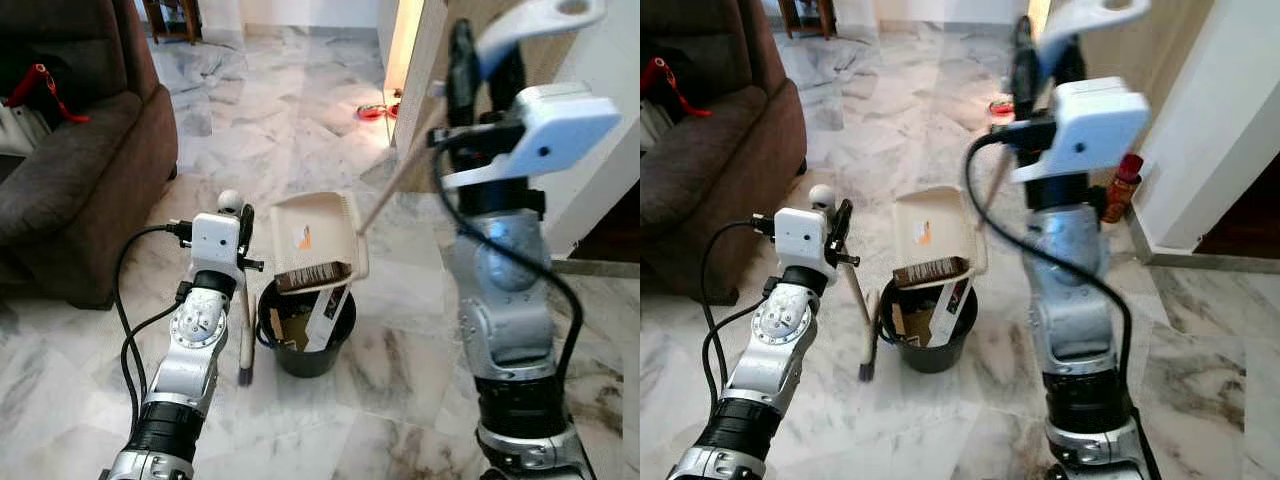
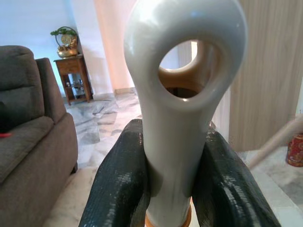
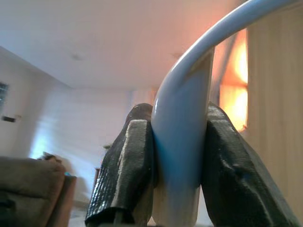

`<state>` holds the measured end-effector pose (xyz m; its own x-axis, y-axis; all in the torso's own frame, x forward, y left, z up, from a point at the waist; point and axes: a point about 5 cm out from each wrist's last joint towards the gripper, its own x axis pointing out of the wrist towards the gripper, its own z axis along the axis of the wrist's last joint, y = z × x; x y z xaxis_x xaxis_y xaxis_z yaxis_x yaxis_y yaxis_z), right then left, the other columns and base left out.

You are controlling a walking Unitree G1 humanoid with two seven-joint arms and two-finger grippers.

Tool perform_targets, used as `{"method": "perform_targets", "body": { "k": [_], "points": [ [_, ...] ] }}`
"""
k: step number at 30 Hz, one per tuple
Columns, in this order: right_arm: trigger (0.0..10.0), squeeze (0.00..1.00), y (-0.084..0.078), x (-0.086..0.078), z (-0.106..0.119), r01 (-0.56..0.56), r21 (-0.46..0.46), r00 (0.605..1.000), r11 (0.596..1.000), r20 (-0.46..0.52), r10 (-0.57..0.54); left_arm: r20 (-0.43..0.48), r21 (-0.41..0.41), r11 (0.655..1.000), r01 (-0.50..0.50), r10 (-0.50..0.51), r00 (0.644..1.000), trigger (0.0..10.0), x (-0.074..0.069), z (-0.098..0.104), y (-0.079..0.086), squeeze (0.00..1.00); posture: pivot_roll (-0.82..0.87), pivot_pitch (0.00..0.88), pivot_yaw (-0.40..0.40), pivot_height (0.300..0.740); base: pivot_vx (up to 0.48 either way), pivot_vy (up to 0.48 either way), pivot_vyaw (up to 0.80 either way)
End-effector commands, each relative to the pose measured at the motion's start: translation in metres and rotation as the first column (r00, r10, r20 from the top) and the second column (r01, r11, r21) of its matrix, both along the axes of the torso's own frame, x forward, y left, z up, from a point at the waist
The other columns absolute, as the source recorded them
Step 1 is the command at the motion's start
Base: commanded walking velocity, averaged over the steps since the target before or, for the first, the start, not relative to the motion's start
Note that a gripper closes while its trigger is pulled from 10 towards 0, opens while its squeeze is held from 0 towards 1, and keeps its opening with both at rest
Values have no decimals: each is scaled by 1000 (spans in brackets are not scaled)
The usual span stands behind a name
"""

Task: Sweep floor

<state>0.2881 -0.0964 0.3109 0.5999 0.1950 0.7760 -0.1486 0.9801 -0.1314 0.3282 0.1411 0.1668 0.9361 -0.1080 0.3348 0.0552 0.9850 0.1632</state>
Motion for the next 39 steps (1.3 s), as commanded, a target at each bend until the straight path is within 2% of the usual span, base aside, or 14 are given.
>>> {"method": "perform_targets", "body": {
  "k": [1, 2, 6, 16, 21, 27, 39],
  "points": [
    [10000, 0, 16, -25, 16, -54, -47, 985, 997, 161, 61, 68, 7, 1000, 15, -15, 998, 10000, -3, 12, -1, 0, 76, 118, -32, 740, 0, 0, 0],
    [10000, 0, 16, -25, 16, -54, -47, 985, 997, 161, 61, 68, 7, 1000, 15, -15, 998, 10000, -3, 12, -1, 0, 76, 118, -32, 740, 0, 0, 0],
    [10000, 0, 36, -37, 5, -99, -124, 978, 987, 171, 120, 69, 6, 1000, 17, -17, 997, 10000, -4, 12, -2, 0, 77, 119, -33, 740, 0, 0, 0],
    [10000, 0, 44, -45, -2, -87, -189, 974, 978, 190, 123, 67, 4, 1000, 19, -20, 998, 10000, -5, 11, -2, 0, 75, 122, -33, 740, 0, 0, 0],
    [10000, 0, 51, -53, -5, -53, -263, 963, 963, 243, 120, 67, 6, 1000, 23, -23, 998, 10000, -5, 10, -3, 0, 75, 122, -33, 740, 0, 0, 0],
    [10000, 0, 60, -63, -6, -61, -287, 951, 956, 275, 143, 68, 6, 1000, 23, -23, 997, 10000, -5, 11, -3, 0, 75, 123, -34, 740, 0, 0, 0],
    [10000, 0, 70, -72, -9, -56, -349, 933, 935, 315, 173, 70, 5, 1000, 23, -23, 997, 10000, -5, 11, -3, 0, 74, 124, -35, 740, 0, 0, 0]
  ]
}}
